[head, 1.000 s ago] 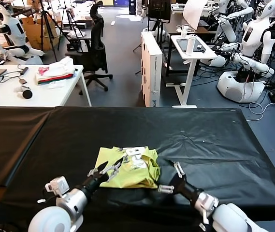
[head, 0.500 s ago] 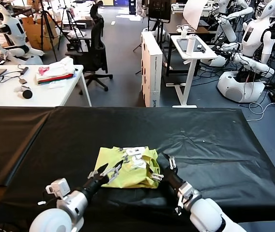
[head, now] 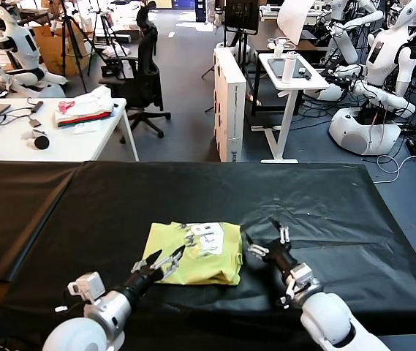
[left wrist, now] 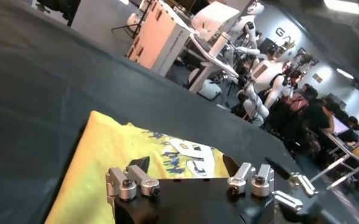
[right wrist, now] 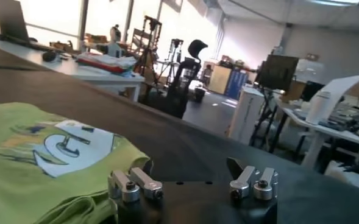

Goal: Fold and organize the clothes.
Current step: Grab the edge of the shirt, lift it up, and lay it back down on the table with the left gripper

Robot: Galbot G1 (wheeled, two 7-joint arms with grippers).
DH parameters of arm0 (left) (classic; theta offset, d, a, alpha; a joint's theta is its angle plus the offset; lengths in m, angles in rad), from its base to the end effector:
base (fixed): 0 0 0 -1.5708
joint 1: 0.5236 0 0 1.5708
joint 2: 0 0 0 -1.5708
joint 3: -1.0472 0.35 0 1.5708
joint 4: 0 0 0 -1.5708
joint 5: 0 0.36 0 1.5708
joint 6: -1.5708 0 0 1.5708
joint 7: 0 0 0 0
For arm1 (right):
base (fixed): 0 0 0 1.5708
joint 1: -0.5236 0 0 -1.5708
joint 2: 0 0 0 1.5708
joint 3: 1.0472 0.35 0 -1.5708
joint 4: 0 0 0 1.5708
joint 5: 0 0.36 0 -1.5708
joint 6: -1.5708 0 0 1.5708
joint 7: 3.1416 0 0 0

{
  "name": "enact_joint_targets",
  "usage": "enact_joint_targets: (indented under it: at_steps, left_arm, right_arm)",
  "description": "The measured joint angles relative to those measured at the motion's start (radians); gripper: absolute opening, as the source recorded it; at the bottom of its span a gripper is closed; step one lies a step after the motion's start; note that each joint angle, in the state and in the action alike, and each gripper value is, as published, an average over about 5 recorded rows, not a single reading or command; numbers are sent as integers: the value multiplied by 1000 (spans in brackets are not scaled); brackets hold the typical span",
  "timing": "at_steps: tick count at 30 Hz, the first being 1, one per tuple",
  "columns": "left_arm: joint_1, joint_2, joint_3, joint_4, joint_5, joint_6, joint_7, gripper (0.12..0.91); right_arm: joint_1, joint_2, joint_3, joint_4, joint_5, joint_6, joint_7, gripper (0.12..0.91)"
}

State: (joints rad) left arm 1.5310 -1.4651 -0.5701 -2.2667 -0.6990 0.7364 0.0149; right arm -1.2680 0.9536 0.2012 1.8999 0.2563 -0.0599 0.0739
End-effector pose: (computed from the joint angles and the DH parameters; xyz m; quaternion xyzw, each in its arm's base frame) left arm 0.1898 0.0253 -0.2321 -0.1530 -0.9220 0.2526 0.2503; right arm 0.2599 -0.0472 -0.3176 0.1874 -0.9719 0.1334 0.0510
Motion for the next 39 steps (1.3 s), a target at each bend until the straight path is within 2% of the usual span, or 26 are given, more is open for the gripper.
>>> enact_joint_targets:
  at_steps: [3, 6, 12, 17, 24, 28, 32, 39]
  left_arm:
    - [-2, 6, -1, 5, 1, -1, 4, 907]
    - [-9, 26, -3, 19, 2, -19, 26, 907]
    - [-42, 113, -23, 84, 9, -113, 121, 907]
    - [-72, 199, -33, 153, -8, -205, 174, 907]
    - [-71, 201, -7, 241, 119, -397, 182, 907]
    - [-70, 168, -1, 296, 140, -469, 179, 907]
    - [-73, 134, -10, 339, 141, -503, 169, 907]
    - [-61, 66, -21, 382, 141, -526, 172, 907]
  right_arm:
    - [-39, -20, 38, 36, 48, 28, -28, 907]
    - [-83, -32, 83, 61, 115, 88, -62, 907]
    - [-168, -31, 186, 66, 215, 218, -130, 907]
    - [-247, -19, 275, 61, 233, 246, -135, 907]
    - [-360, 6, 400, 89, 300, 256, -125, 907]
    - [-421, 18, 464, 115, 332, 259, -117, 907]
    - [-458, 29, 491, 137, 333, 260, -115, 907]
    - [-469, 32, 496, 151, 329, 257, -112, 907]
